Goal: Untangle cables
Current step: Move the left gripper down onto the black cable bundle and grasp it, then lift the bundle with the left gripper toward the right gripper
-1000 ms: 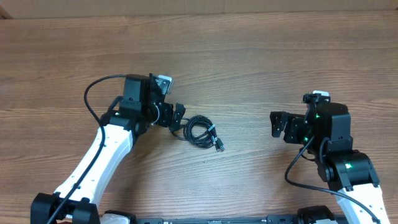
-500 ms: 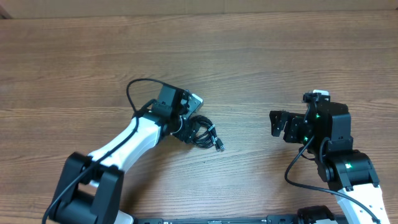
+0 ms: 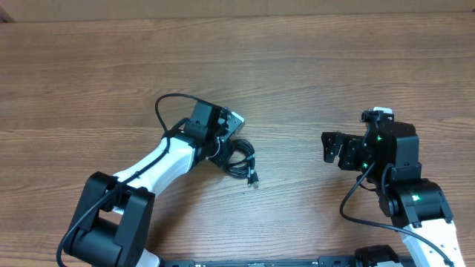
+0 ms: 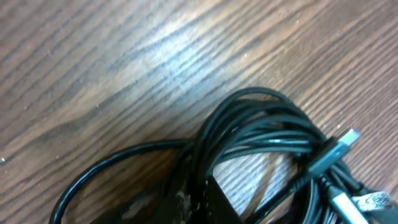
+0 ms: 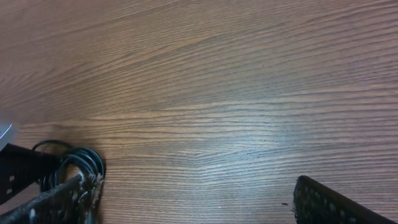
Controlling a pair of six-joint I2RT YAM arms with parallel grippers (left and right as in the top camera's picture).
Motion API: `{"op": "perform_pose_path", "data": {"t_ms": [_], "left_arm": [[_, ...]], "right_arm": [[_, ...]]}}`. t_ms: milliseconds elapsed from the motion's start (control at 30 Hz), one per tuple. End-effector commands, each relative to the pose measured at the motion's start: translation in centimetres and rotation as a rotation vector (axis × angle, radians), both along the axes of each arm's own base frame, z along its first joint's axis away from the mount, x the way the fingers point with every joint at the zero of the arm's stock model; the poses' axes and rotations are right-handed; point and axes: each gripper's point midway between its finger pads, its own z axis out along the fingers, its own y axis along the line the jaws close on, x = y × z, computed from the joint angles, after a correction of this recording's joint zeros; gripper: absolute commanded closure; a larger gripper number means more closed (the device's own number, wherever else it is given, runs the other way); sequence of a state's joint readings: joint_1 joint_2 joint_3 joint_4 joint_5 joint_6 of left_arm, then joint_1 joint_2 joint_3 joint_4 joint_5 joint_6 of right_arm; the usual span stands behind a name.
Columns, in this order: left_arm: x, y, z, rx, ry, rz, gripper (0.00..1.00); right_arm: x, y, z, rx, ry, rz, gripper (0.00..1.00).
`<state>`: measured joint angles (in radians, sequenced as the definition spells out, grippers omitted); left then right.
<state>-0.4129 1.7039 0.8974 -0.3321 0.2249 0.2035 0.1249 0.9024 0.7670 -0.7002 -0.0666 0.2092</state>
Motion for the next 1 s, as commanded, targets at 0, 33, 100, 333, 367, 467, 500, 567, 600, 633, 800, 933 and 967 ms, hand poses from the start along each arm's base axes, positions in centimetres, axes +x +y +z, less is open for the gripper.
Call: {"op": "perform_pose_path", "data": {"t_ms": [0, 33, 100, 333, 367, 467, 500, 567, 600, 633, 800, 933, 967], "left_arm": [[1.0, -1.2, 1.1, -0.051, -0.023, 0.022, 0.7], [1.0, -1.2, 1.1, -0.051, -0.024, 0.021, 0.62], [0.9, -1.1, 1.0, -0.047, -0.017, 0.021, 0.57], [0.0, -0.7, 0.1, -0.026, 0.028, 0.022, 0.54], [0.0, -0.7, 0.0, -0.025, 0.03, 0.022, 0.55], [-0.1, -0.7, -0.7, -0.019, 0.045, 0.022, 0.6], [-0.1, -0.6, -0.9, -0.016, 0.051, 0.022, 0.6], [-0.3, -0.6, -1.4, -0.011, 0.063, 0.022, 0.65], [-0.3, -0.6, -1.4, -0.01, 0.064, 0.022, 0.67], [-0.2, -0.6, -1.4, -0.011, 0.061, 0.022, 0.74], [1.0, -2.0, 0.1, -0.076, 0.032, 0.013, 0.96], [3.1, -4.2, 4.2, -0.189, 0.004, 0.022, 0.96], [3.6, -4.8, 5.5, -0.224, -0.004, 0.018, 0.96]], "right_arm": [[0.4, 0.1, 1.2, 0.011, -0.029, -0.001, 0.0], [0.3, 0.1, 1.2, 0.012, -0.029, -0.001, 0.0], [0.3, 0.1, 1.2, 0.012, -0.028, -0.001, 0.0], [0.3, 0.1, 1.2, 0.011, -0.026, -0.001, 0.0], [0.3, 0.1, 1.2, 0.011, -0.026, -0.001, 0.0], [0.3, 0.1, 1.2, 0.011, -0.026, -0.001, 0.0], [0.3, 0.1, 1.2, 0.011, -0.026, -0.001, 0.0], [0.3, 0.1, 1.2, 0.011, -0.026, -0.001, 0.0], [0.3, 0.1, 1.2, 0.011, -0.026, -0.001, 0.0], [0.3, 0.1, 1.2, 0.011, -0.026, -0.001, 0.0], [0.3, 0.1, 1.2, 0.011, -0.026, -0.001, 0.0], [0.3, 0.1, 1.2, 0.011, -0.026, -0.001, 0.0], [0.3, 0.1, 1.2, 0.012, -0.025, 0.0, 0.0]]}}
